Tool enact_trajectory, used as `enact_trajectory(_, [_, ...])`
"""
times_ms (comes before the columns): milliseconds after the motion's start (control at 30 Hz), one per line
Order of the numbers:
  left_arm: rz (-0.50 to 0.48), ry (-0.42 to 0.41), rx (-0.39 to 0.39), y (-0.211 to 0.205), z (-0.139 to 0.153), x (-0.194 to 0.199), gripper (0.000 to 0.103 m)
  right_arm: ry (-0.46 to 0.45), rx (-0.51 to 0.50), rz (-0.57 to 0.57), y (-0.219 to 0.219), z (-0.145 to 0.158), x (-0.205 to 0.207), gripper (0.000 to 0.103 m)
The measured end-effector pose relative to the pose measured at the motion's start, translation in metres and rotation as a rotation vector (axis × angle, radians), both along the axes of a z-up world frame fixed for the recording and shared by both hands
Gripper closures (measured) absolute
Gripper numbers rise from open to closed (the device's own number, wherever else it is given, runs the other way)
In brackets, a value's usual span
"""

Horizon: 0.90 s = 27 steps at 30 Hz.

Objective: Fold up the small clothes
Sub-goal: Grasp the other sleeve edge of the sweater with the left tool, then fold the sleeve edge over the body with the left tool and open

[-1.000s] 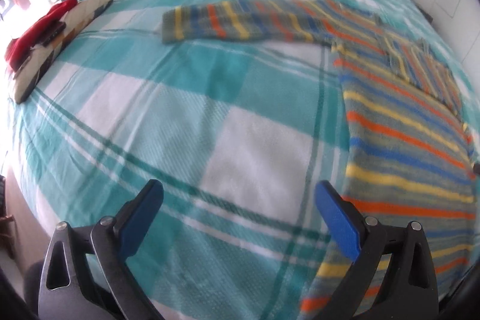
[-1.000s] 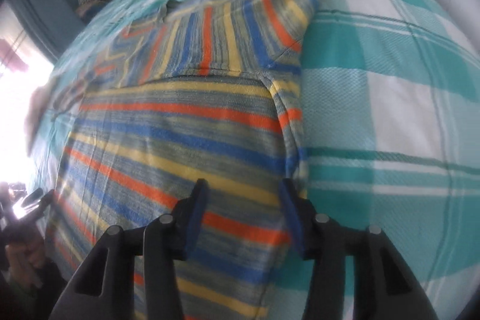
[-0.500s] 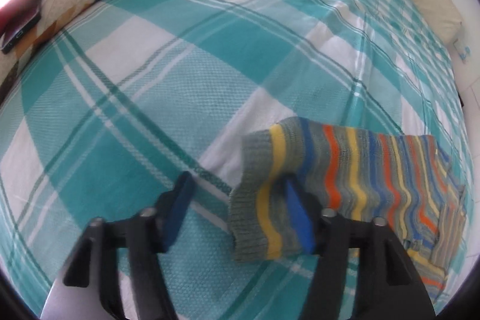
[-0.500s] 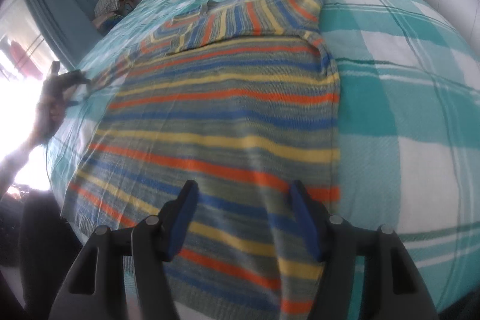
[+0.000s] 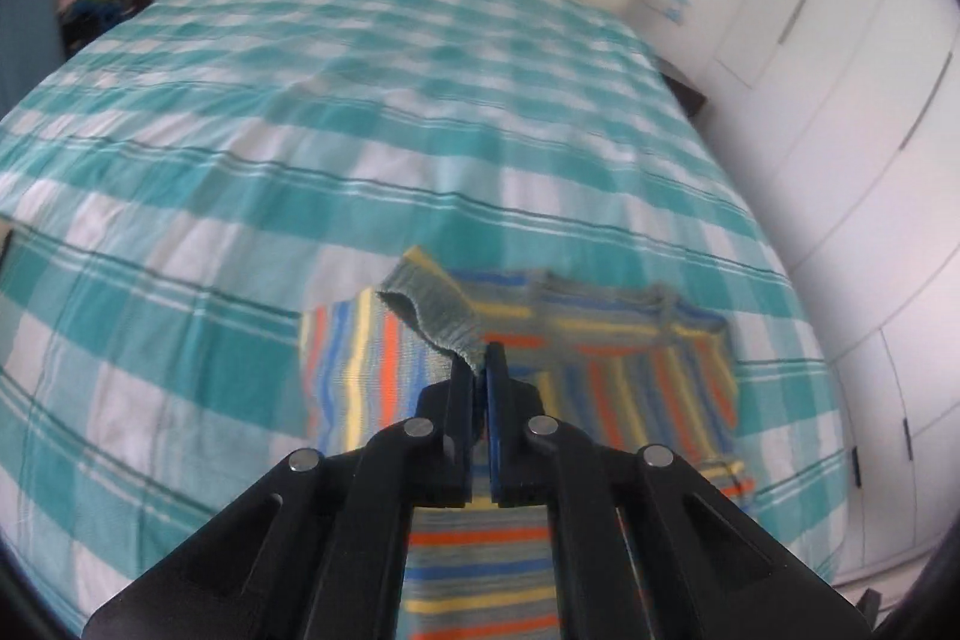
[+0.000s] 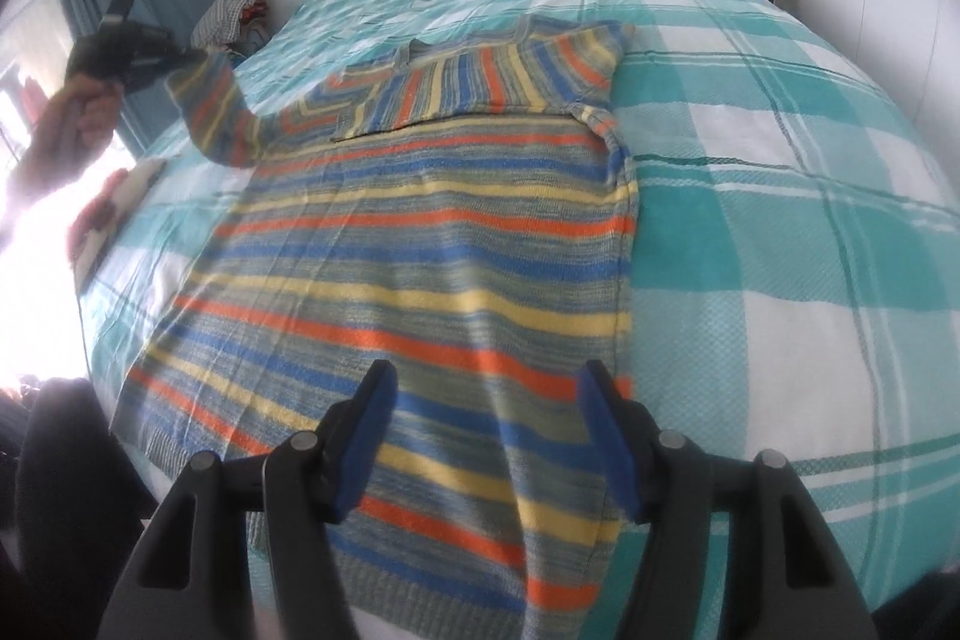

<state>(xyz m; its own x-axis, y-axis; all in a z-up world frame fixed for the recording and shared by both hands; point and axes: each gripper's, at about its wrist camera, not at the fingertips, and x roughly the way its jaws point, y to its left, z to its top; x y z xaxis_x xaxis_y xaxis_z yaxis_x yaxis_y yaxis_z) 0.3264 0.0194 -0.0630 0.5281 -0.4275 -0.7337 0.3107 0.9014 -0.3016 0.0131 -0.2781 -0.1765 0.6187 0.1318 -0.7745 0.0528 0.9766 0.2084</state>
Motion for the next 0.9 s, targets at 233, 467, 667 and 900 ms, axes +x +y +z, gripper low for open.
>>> enact_trajectory(233, [-0.209, 0.042, -0.021, -0.125, -0.042, -0.018, 0.085, -0.031, 0.017, -0.029, -0.006, -0.002, -0.012, 0.041])
enact_trajectory(467, [-0.133, 0.076, 0.088, -0.102, -0.079, -0.023, 0.038, -0.041, 0.066, -0.085, -0.027, -0.004, -0.015, 0.041])
enact_trajectory(667, [0.018, -0.067, 0.451, -0.053, -0.113, -0.023, 0.011, -0.016, 0.087, -0.127, -0.040, -0.008, -0.011, 0.041])
enact_trajectory(900, [0.071, -0.107, 0.448, 0.015, -0.116, -0.057, 0.000, -0.058, -0.076, -0.143, -0.064, 0.039, 0.012, 0.038])
